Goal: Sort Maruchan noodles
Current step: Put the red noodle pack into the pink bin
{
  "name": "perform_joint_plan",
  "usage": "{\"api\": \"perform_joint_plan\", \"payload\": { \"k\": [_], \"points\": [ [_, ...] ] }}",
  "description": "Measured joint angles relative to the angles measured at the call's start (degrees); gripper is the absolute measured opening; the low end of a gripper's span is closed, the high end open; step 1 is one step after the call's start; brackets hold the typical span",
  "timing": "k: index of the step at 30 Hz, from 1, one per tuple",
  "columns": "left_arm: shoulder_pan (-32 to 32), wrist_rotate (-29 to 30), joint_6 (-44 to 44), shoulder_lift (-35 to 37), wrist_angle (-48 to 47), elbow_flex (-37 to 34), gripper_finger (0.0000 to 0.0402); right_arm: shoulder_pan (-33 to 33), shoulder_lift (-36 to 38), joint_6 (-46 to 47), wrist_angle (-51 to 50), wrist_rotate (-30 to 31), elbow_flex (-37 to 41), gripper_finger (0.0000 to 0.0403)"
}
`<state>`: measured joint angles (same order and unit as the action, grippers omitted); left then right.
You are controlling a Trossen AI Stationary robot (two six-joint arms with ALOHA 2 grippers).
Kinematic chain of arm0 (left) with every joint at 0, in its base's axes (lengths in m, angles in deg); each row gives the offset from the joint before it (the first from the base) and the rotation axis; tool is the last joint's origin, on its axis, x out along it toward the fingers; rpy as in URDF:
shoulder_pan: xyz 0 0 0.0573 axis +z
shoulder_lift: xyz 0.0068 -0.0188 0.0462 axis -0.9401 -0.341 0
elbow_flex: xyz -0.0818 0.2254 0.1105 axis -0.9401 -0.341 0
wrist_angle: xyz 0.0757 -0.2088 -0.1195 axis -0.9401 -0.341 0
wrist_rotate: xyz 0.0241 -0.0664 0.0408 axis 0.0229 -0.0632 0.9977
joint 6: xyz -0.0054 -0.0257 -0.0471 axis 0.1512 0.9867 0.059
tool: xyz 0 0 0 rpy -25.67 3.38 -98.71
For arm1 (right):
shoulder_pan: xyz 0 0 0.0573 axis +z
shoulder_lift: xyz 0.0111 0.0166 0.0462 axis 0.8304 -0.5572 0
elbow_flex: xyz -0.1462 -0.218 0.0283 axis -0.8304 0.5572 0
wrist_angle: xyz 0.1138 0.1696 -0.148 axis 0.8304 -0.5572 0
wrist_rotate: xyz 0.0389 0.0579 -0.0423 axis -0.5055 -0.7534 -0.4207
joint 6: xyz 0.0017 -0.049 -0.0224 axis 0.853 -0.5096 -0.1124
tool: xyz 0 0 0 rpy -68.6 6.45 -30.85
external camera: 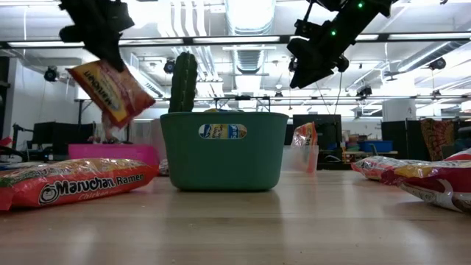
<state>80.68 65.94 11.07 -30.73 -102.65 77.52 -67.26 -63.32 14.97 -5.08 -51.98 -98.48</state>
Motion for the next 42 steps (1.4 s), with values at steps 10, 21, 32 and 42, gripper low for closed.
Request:
{"api": "perform_joint_plan", "payload": {
  "k": [10,21,32,42],
  "points": [
    [24.4,-1.5,-21.1,-6.9,-0.4,3.8,0.0001,0.0,0.0,-0.8,-0.2,0.0,0.0,0.0148],
    [35.9,-1.7,-30.7,-17.5,-0.6,3.9,0.0,0.0,0.0,-1.5,-0.3,0.1,0.0,0.0148],
    [37.3,-0.3,-33.5,-28.9,3.3,4.8,0.0,0.0,0.0,-1.8,-0.3,0.1,0.0,0.0148],
    [37.8,5.9,-35.7,-36.6,-0.4,8.3,0.0,0.0,0.0,-1.8,-0.3,0.1,0.5,0.0148]
  ]
}}
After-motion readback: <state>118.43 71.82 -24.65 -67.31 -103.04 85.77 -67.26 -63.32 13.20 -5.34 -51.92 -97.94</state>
